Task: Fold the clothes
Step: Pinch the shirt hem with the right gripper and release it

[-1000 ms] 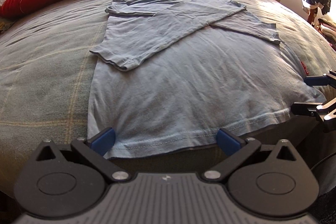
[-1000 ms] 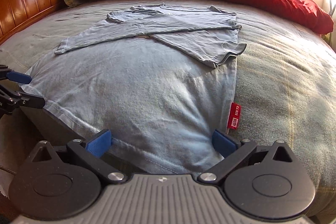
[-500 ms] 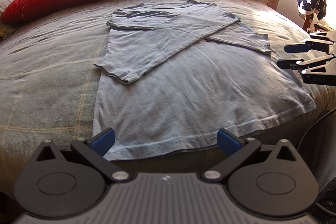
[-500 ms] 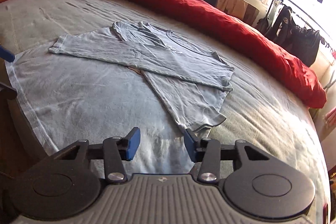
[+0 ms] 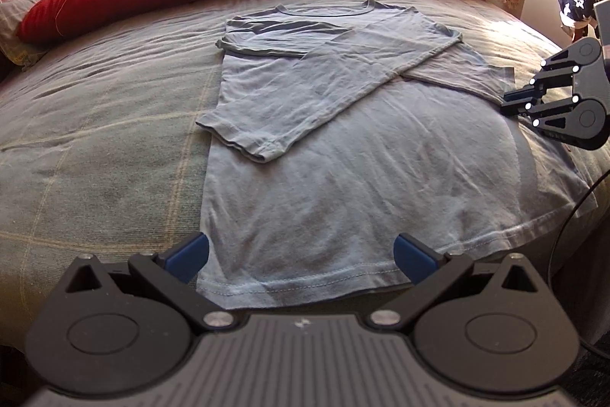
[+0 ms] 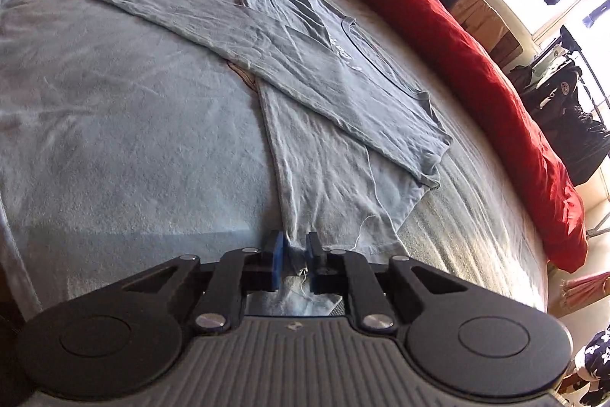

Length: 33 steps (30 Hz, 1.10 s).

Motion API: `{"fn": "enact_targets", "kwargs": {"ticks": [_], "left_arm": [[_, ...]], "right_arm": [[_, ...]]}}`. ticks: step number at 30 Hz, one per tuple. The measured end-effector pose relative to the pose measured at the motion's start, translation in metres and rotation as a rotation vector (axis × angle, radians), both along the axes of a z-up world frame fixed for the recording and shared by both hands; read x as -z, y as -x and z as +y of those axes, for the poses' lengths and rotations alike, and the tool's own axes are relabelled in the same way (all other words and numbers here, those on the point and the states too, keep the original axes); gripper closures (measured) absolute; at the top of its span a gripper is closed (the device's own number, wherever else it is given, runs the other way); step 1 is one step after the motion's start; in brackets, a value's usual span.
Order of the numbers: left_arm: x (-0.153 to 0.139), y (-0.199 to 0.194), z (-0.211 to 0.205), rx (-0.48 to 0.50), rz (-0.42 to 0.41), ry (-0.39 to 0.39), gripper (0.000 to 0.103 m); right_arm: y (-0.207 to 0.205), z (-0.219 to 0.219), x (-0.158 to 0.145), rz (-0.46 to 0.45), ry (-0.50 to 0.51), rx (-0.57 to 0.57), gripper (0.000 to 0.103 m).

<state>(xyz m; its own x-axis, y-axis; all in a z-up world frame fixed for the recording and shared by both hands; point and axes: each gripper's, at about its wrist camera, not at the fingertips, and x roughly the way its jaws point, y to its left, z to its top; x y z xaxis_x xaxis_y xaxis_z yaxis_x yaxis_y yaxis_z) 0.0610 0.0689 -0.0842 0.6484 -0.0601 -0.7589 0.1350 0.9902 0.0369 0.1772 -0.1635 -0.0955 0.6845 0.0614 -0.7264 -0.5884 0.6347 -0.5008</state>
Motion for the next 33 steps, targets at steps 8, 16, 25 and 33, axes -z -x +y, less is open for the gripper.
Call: {"fn": "enact_targets", "kwargs": {"ticks": [8,16,25,33], "left_arm": [[0.0,-0.001,0.003,-0.005,-0.004,0.017,0.001],[-0.002,-0.002,0.005,-0.008,-0.004,0.023,0.001],[-0.015,-0.009,0.01,-0.013,-0.036,0.046,0.001],[-0.025,-0.017,0.017,-0.023,-0.07,0.073,0.001]], "right_arm": [[0.006,-0.009,-0.037,0.069,-0.135,0.0,0.099],[0.0,-0.017,-0.021,0.145,-0.114,0.05,0.088],[-0.017,0.027,-0.047,0.083,-0.181,-0.083,0.084],[-0.074,0.06,-0.016,0.135,-0.176,-0.114,0.084]]}}
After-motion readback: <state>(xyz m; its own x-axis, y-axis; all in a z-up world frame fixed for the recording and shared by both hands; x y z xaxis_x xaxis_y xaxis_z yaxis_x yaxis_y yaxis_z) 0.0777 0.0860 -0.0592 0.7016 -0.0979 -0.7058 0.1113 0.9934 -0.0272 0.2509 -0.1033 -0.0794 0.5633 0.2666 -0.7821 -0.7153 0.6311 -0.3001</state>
